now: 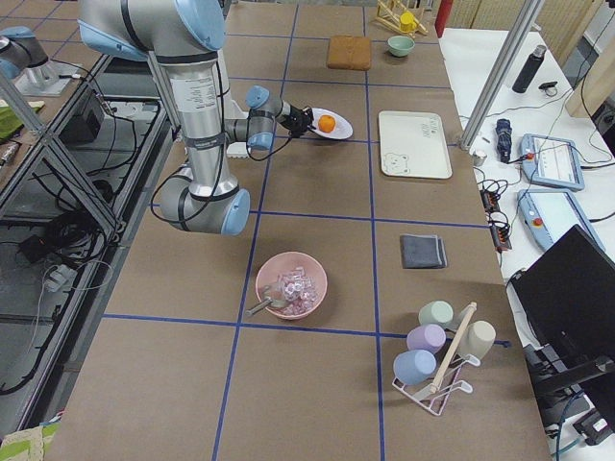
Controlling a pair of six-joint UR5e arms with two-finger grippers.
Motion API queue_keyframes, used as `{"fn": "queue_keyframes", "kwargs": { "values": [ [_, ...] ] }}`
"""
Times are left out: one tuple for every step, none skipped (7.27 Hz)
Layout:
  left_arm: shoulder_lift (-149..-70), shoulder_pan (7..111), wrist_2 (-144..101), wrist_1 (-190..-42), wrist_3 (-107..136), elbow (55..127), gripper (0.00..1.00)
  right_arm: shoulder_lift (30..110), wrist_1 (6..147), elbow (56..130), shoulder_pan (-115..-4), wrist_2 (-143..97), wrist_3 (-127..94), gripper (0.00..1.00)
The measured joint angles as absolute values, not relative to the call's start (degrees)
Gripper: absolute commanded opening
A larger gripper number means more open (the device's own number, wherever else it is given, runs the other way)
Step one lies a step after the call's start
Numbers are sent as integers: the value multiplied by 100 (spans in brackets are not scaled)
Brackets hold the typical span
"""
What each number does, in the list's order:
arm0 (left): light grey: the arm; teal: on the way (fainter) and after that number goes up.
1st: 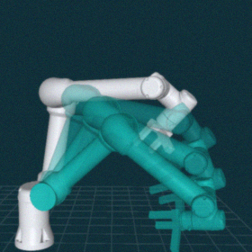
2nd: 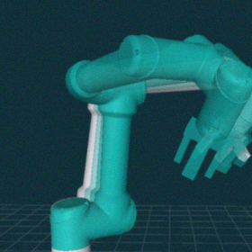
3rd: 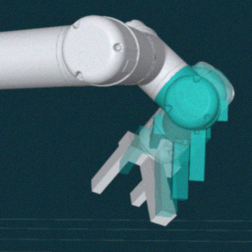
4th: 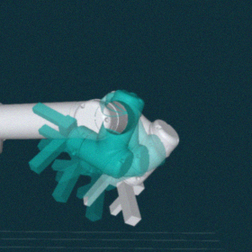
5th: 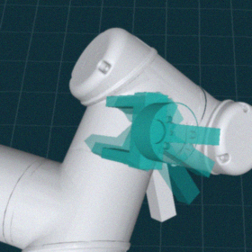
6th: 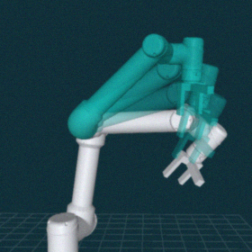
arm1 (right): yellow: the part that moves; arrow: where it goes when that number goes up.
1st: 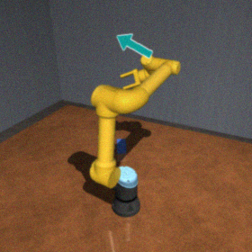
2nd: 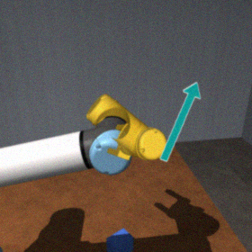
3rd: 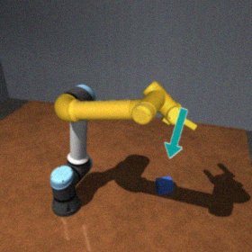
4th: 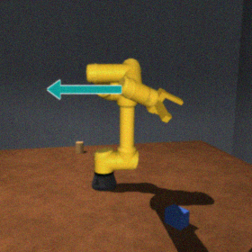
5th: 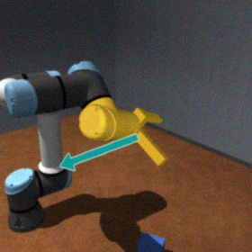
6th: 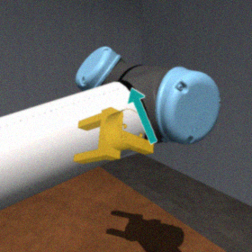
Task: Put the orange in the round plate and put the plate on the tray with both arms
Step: 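Lift the plate with the right gripper and carry it onto the bear tray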
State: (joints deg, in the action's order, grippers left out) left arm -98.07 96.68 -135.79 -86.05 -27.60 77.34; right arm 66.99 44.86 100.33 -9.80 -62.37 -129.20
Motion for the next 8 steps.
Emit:
{"fn": "queue_keyframes", "kwargs": {
  "values": [
    [-9811,9668,-13579,-8605,-2760,7739,99,6699,4220,10034,-1003,-6137,-13028,0],
    [-9813,9668,-13579,-8604,-2760,7741,99,6694,3940,10039,-1051,-6047,-13110,0],
    [-9808,9668,-13579,-8607,-2760,7746,99,6686,3667,10041,-1152,-5969,-13170,0],
    [-9800,9668,-13579,-8610,-2762,7749,99,6661,3533,10035,-1310,-5921,-13237,0],
    [-9796,9668,-13579,-8612,-2765,7754,99,6608,3483,10020,-1504,-5884,-13378,0],
    [-9793,9668,-13579,-8613,-2766,7765,99,6518,3474,9949,-1703,-5800,-13567,0],
    [-9792,9668,-13579,-8612,-2738,7780,99,6331,3480,9692,-1915,-5695,-13734,0],
    [-9788,9668,-13579,-8610,-2563,7849,99,6044,3523,9246,-2196,-5646,-13923,0]
  ]
}}
